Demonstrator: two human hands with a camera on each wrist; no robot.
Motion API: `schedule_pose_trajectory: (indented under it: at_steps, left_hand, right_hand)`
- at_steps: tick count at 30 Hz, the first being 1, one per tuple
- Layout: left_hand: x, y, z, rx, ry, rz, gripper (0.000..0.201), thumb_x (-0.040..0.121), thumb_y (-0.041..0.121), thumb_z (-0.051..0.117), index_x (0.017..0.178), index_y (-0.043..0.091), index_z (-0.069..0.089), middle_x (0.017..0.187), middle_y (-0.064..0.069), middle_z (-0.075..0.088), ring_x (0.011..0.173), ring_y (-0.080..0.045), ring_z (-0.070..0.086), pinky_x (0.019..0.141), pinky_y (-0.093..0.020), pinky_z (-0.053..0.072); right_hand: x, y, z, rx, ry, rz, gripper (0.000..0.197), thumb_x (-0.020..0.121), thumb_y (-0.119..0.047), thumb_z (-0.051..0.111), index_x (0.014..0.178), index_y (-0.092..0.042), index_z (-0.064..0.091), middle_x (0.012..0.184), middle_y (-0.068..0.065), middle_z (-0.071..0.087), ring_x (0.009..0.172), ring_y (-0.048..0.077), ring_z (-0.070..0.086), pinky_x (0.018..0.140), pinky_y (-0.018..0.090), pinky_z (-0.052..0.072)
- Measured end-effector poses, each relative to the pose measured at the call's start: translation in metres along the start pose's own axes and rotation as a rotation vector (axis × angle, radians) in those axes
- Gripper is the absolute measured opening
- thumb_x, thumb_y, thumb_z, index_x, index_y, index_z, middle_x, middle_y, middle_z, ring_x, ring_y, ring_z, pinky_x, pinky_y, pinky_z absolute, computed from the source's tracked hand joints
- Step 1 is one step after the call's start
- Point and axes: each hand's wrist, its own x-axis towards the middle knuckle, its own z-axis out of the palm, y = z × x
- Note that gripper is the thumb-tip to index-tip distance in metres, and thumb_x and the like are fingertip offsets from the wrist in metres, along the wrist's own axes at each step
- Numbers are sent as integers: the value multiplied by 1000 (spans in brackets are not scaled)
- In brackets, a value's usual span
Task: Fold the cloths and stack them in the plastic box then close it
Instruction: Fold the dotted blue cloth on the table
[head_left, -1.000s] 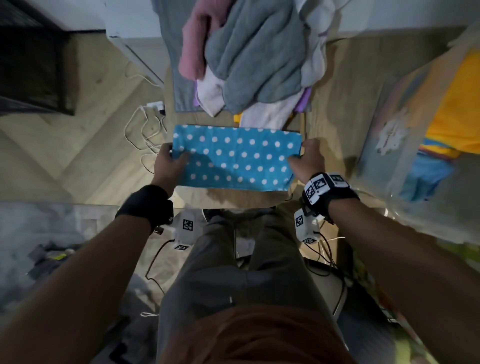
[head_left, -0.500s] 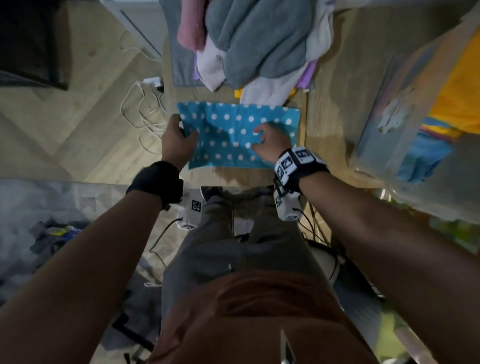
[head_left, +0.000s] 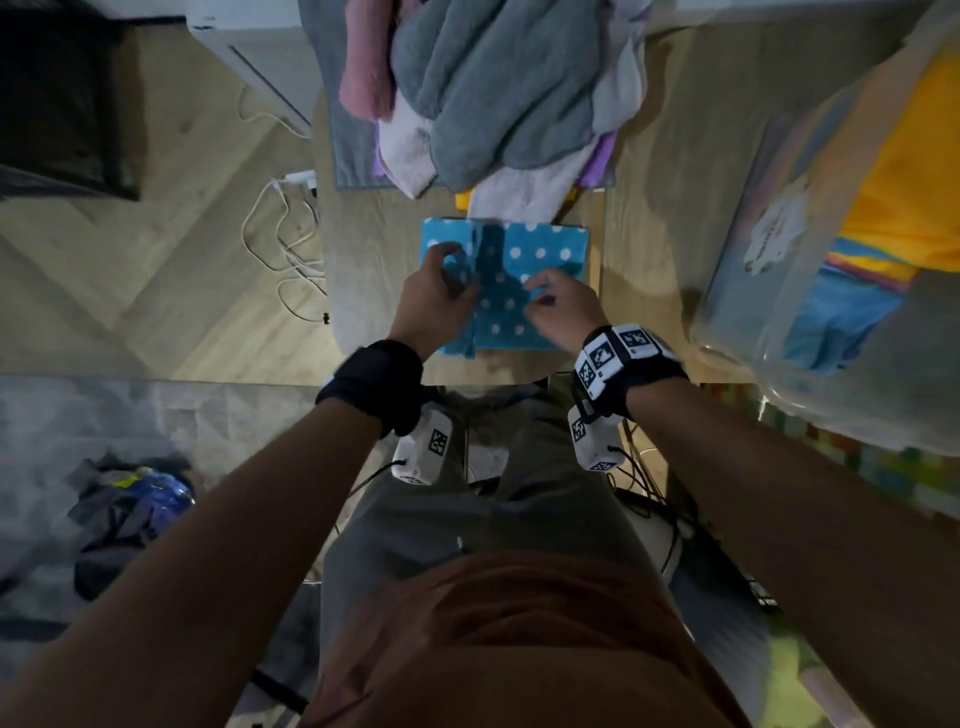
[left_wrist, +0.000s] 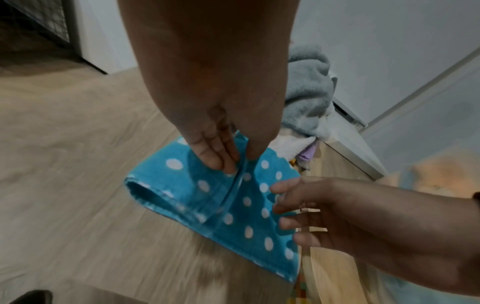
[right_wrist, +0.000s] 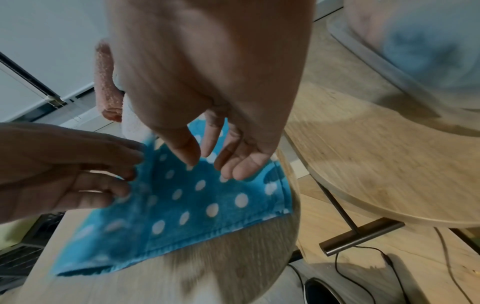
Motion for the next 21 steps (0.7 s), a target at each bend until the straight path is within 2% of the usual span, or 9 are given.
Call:
schedule_pose_trajectory:
  at_steps: [3,6,9,11,12,14,16,18,21]
  left_hand:
    - [8,3,11,54,-32,-12,50,90,31,64,135,14,52,86,3,63,83,-12,59,71,-17,36]
    - [14,-7,7,79,143,-14,43,86,21,61,128,12,57,105,-12,60,93,-27,59,77,-19,38]
    - [19,-22,1,144,247,-242,60,79,34,67,131,12,48,125,-14,43,112,-35,46,96,-38,39]
    - [22,-28,-3,139,171,-392,59,80,48,67,126,16,50,127,-13,40,118,-33,41,100,-41,38]
    - [24,-32,-5,131,122,-394,56,81,50,66,122,14,53,126,-14,43,118,-33,42,100,-39,39]
    - [28,-33,-6,141,36,-312,46,85,45,62,111,7,57,116,-18,53,112,-33,47,91,-33,40]
    - [28,-28,-5,91,12,-234,32,88,34,59,102,5,55,103,-17,60,97,-31,55,74,-31,40]
    - [24,-14,-1,27,36,-194,22,89,28,59,95,9,49,86,-6,57,79,-25,52,63,-28,35]
    - [14,15,9,-56,108,-83,22,86,23,61,84,13,41,68,6,44,67,-19,44,59,-28,31]
  right_hand:
    - [1,3,-3,24,11,10,24,90,-20,62,113,-24,62,109,1,65,95,20,64,89,40,55]
    - [2,5,-5,51,13,8,22,90,-21,61,112,-23,63,107,1,65,93,20,65,89,41,55]
    - [2,7,-7,90,6,-1,24,91,-19,60,115,-21,62,106,2,65,93,19,64,87,39,55]
    - [0,4,-7,119,-12,-6,26,91,-20,60,117,-22,62,104,4,66,88,20,66,82,36,55]
    - [0,3,-6,126,-21,-5,28,91,-22,59,119,-22,61,104,4,66,86,20,66,80,34,55]
    - [-1,1,-6,132,-40,12,29,93,-25,57,122,-23,60,102,1,65,84,16,64,77,30,53]
    - [-2,-2,-6,144,-42,32,27,95,-27,55,122,-24,59,98,-5,62,82,10,61,75,27,51]
    - [-4,-6,-6,160,-20,37,24,95,-30,55,118,-24,61,95,-8,61,83,10,60,74,27,51]
    - [-5,-11,-9,193,-3,18,32,95,-45,54,114,-21,63,103,-5,64,93,14,61,79,29,49]
